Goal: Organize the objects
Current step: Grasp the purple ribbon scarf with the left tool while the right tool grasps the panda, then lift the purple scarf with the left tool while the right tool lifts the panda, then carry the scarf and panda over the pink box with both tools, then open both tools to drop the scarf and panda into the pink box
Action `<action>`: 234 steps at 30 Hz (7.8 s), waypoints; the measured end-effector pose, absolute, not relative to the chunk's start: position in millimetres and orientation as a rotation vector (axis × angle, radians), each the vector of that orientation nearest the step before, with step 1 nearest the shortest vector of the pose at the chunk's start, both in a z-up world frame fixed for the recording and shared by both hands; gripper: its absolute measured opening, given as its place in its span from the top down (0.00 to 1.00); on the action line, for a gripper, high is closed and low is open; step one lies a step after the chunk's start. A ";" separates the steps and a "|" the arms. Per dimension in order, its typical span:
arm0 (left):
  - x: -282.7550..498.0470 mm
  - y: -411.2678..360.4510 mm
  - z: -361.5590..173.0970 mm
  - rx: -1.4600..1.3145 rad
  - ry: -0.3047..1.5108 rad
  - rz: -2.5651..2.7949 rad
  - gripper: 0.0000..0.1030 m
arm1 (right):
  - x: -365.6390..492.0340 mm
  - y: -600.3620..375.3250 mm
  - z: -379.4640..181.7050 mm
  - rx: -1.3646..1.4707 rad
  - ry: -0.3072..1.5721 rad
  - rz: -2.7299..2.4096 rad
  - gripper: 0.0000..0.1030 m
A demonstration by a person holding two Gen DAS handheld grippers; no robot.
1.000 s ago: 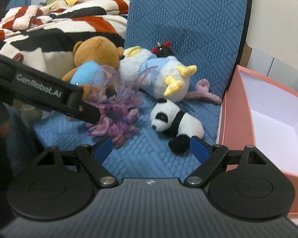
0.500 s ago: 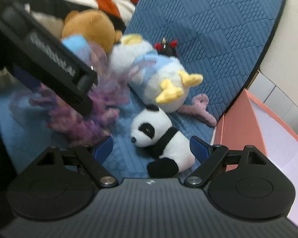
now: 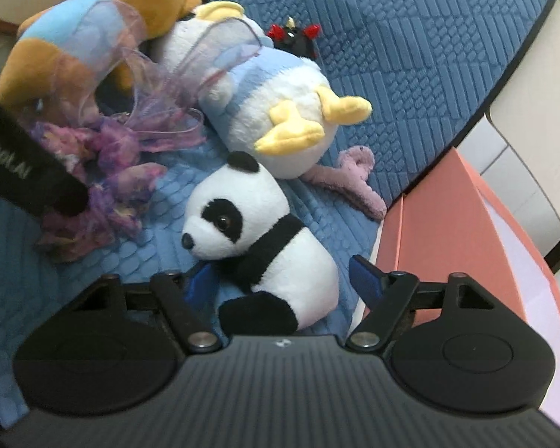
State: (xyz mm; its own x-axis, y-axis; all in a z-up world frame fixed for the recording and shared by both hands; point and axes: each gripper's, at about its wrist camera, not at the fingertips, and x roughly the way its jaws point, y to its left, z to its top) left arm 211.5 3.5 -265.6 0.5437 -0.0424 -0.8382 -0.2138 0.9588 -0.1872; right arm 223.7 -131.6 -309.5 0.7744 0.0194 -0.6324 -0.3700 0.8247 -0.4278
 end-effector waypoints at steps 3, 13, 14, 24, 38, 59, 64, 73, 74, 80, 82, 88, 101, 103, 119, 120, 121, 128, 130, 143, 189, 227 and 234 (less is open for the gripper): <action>209.7 5.7 -264.3 -0.305 0.981 0.107 0.58 | 225.3 -135.9 -307.9 -0.513 0.688 0.224 0.37; 194.8 5.4 -262.2 -0.350 0.945 0.082 0.72 | 219.8 -145.0 -297.3 -0.389 0.790 0.214 0.40; 193.0 5.4 -261.8 -0.354 0.943 0.081 0.73 | 219.7 -148.0 -294.7 -0.357 0.810 0.214 0.40; 187.0 12.5 -260.7 -0.406 0.940 0.074 0.73 | 210.0 -165.6 -271.0 -0.122 0.904 0.381 0.35; 185.6 14.8 -261.3 -0.397 0.938 0.065 0.73 | 223.0 -151.4 -279.3 -0.307 0.901 0.435 0.35; 181.4 13.9 -261.6 -0.433 0.933 0.041 0.73 | 219.2 -145.9 -274.5 -0.186 0.914 0.295 0.43; 177.9 11.6 -261.3 -0.453 0.931 0.029 0.73 | 219.1 -158.6 -283.9 -0.057 0.935 0.169 0.43; 163.1 13.1 -249.8 -0.487 0.917 0.010 0.73 | 192.2 -155.9 -266.5 -0.016 0.908 0.143 0.43; 161.2 13.1 -247.5 -0.492 0.913 0.006 0.74 | 188.6 -155.9 -263.9 -0.005 0.906 0.139 0.43; 147.6 6.3 -231.7 -0.491 0.908 -0.008 0.82 | 167.6 -156.5 -240.3 0.021 0.896 0.141 0.43; 145.1 3.5 -229.2 -0.490 0.916 -0.009 0.88 | 162.8 -158.2 -232.4 0.032 0.898 0.151 0.43; 147.8 -2.8 -219.4 -0.492 0.926 0.000 0.94 | 152.7 -166.0 -213.9 0.064 0.905 0.163 0.43; 156.1 4.9 -245.3 -0.485 0.996 0.041 0.28 | 157.8 -170.5 -215.8 0.066 0.926 0.172 0.43; 157.8 2.5 -252.0 -0.479 1.003 0.027 0.28 | 157.9 -171.5 -219.3 0.069 0.936 0.167 0.43; 181.0 -23.2 -274.4 -0.368 1.011 0.025 0.83 | 153.3 -179.7 -237.2 0.088 1.009 0.132 0.43; 180.7 -22.7 -273.7 -0.381 1.011 0.024 0.85 | 153.0 -179.5 -235.1 0.085 1.014 0.137 0.43; 179.8 -22.5 -271.8 -0.390 1.012 0.025 0.85 | 151.8 -178.7 -232.1 0.079 1.016 0.144 0.43; 173.3 -21.6 -236.1 -0.454 1.001 0.015 0.86 | 149.7 -180.3 -201.6 0.062 0.992 0.198 0.43; 173.2 -22.0 -218.7 -0.469 0.984 0.002 0.86 | 151.7 -184.9 -191.9 0.065 0.982 0.197 0.43; 182.7 -49.5 -116.2 -0.452 0.906 -0.098 0.86 | 164.7 -224.7 -122.0 0.134 0.894 0.194 0.43; 335.5 -256.9 -178.7 -0.351 1.077 -0.314 0.86 | 233.3 -407.0 -237.9 0.287 1.100 -0.037 0.42; 226.5 -187.5 -47.5 -0.293 0.878 -0.352 0.55 | 170.1 -354.3 -123.5 0.270 0.902 -0.037 0.10; 195.3 -154.8 -20.9 -0.301 0.813 -0.348 0.55 | 148.5 -321.0 -98.1 0.244 0.864 -0.009 0.10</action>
State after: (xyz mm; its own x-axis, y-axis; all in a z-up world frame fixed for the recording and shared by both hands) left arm 195.3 -154.8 -20.9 0.6366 -0.4135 -0.6510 0.1862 0.9015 -0.3906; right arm 148.5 -321.0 -98.1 0.6514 0.0911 -0.7533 0.1063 0.9720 0.2094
